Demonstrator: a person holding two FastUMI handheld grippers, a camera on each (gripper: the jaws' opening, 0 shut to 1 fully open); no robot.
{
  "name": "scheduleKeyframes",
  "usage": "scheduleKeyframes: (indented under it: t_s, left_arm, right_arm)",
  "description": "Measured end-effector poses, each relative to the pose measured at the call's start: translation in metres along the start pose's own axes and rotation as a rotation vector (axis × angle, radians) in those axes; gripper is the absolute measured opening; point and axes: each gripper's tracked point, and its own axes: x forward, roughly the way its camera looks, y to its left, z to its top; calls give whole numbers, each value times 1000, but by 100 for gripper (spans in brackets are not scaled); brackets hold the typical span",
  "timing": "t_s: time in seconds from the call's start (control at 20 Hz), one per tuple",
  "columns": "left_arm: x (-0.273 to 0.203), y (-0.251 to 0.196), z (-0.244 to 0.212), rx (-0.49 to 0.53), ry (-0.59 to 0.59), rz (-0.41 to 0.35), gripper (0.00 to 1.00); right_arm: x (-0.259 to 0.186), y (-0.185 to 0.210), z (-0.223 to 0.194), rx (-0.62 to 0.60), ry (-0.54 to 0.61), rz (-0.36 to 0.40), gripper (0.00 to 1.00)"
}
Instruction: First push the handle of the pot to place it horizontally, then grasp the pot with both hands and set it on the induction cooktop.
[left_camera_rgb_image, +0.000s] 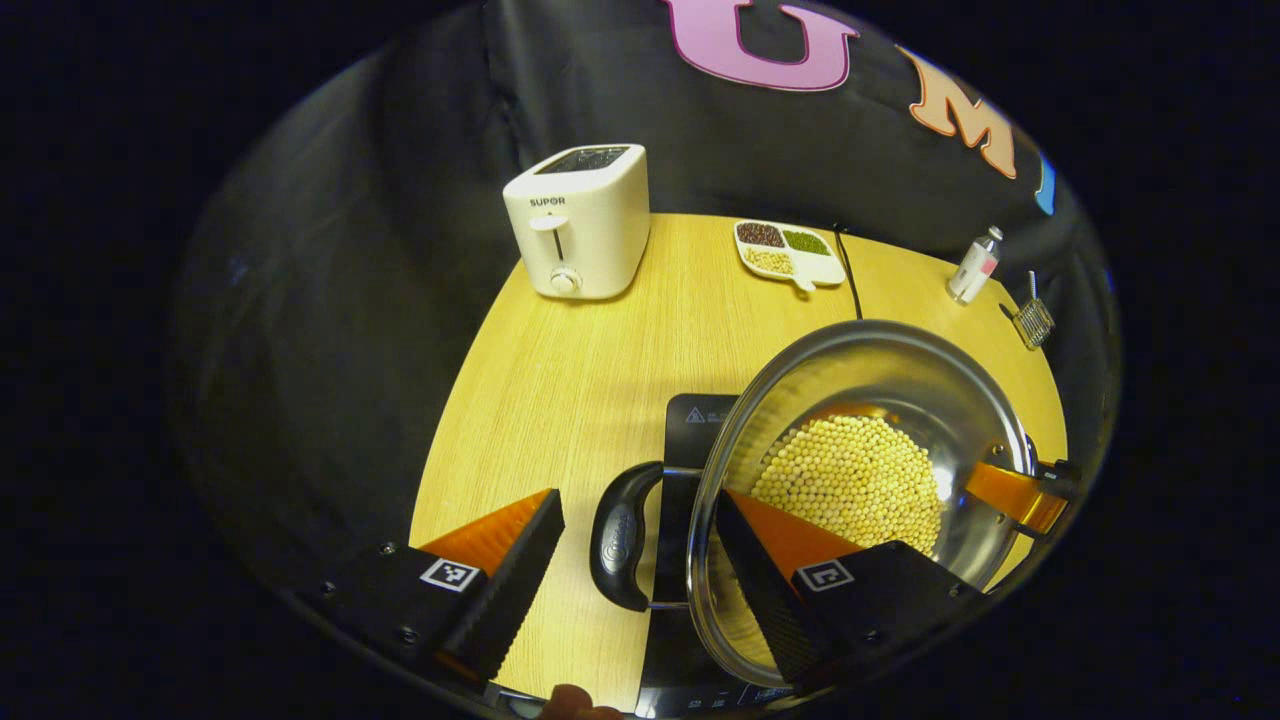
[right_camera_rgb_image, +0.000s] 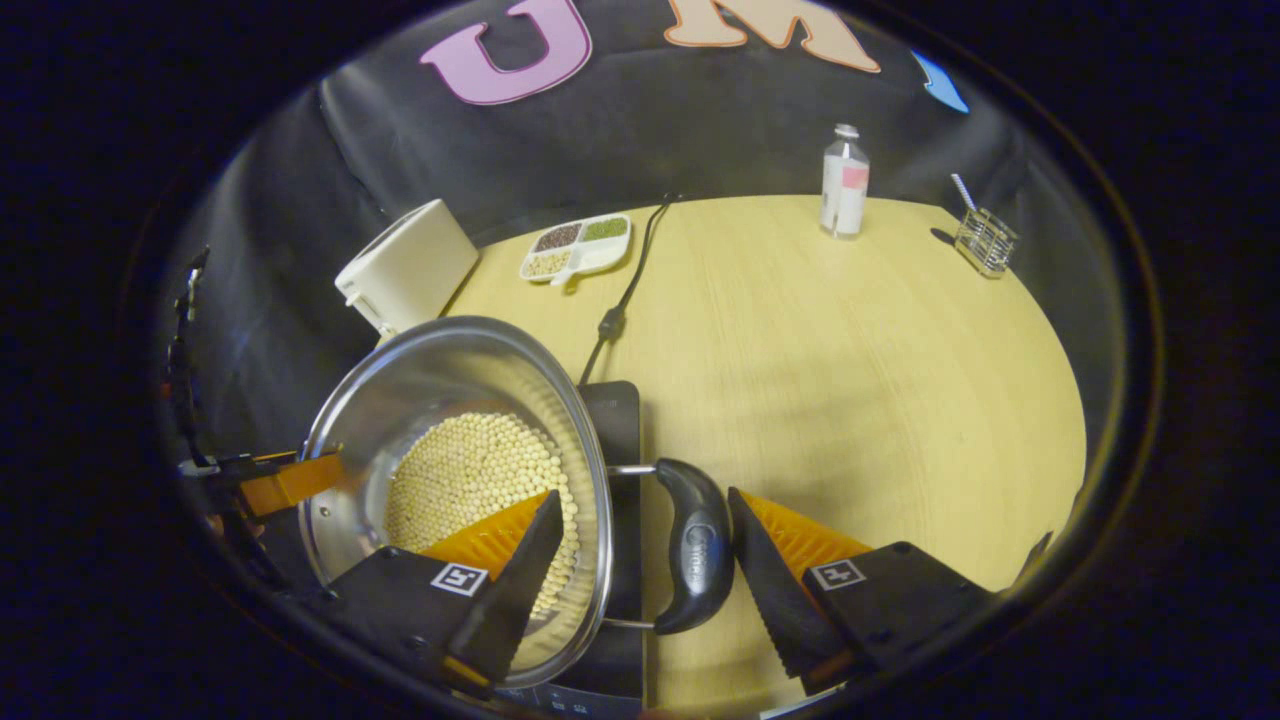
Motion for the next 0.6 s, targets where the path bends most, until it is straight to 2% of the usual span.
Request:
scheduleKeyframes:
  t_s: [0.05, 0.1, 0.15, 0.2, 0.25, 0.3, 0.35, 0.4, 0.45, 0.5, 0.6]
  left_arm:
    - [-2, 1, 4, 9, -15, 13, 99]
    - [-4, 2, 10, 20, -38, 28, 99]
    - [-10, 3, 18, 29, -69, 44, 99]
    - [-15, 4, 28, 40, -108, 60, 97]
    - [-20, 4, 38, 56, -153, 73, 99]
    - [-24, 4, 47, 76, -193, 91, 99]
    - [-31, 5, 57, 95, -234, 110, 99]
    - [-40, 4, 66, 110, -272, 127, 99]
    - [-49, 2, 76, 120, -310, 142, 99]
    - [-58, -2, 84, 124, -343, 155, 98]
    - [-75, -13, 100, 134, -414, 169, 98]
  right_arm:
    - [-1, -2, 2, -2, -9, -1, 100]
    - [-3, -3, 5, -4, -18, 1, 100]
    - [-6, -4, 9, -2, -32, 8, 94]
    - [-8, -3, 14, -1, -55, 19, 95]
    - [-12, -2, 22, -4, -86, 26, 100]
    - [-17, -4, 31, -16, -117, 25, 94]
    - [-21, -5, 38, -28, -145, 26, 100]
    - [-26, -6, 47, -39, -175, 25, 94]
    - [-32, -7, 55, -47, -200, 27, 94]
    - [-37, -7, 61, -56, -225, 30, 100]
    - [-51, -10, 78, -80, -281, 32, 100]
